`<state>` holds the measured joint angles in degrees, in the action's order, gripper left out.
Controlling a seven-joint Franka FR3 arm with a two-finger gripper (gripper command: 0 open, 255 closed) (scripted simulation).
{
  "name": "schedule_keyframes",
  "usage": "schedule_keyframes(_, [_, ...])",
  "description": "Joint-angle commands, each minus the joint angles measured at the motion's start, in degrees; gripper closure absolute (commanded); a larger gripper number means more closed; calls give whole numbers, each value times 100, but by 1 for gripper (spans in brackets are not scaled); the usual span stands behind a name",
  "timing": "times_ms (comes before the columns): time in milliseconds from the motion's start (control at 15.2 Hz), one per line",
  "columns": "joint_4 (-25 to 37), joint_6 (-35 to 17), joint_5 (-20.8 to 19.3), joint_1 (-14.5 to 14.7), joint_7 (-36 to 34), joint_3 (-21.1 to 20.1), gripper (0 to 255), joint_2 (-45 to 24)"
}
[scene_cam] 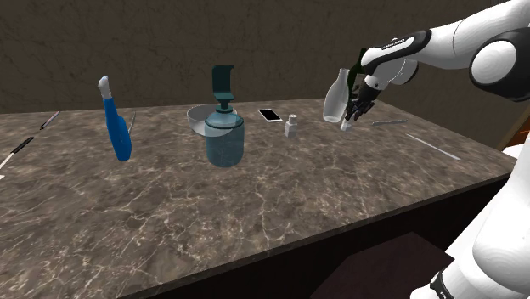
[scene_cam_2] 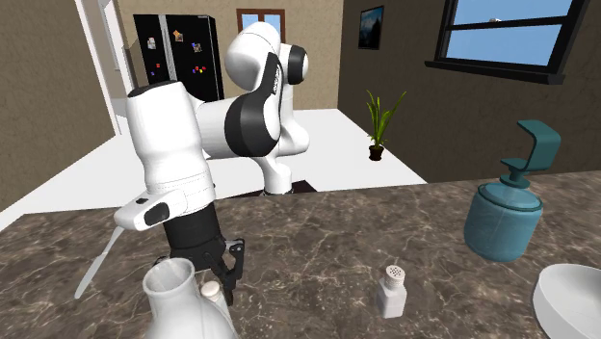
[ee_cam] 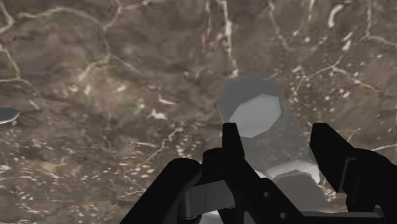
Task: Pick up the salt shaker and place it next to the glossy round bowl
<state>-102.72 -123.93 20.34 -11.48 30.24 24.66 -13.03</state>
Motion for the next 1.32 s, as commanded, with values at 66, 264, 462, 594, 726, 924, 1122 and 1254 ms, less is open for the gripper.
schedule_keyframes(66, [47, 66, -23, 2, -25, 6, 255, 20])
schedule_keyframes(264, [201, 265, -89, 6, -99, 24, 255, 79])
schedule_keyframes(462, [368, 469, -147, 7, -168, 39, 255, 129])
schedule_keyframes(594, [487, 607, -180, 5, -211, 48, 255, 155])
schedule_keyframes(726, [612, 747, -210, 3, -252, 56, 255, 177])
schedule_keyframes(924, [813, 961, -247, -4, -310, 67, 255, 199])
schedule_keyframes(1122, [1029, 1181, -276, -15, -363, 77, 255, 209])
schedule_keyframes(1254, [1182, 1330, -289, -24, -396, 84, 255, 208])
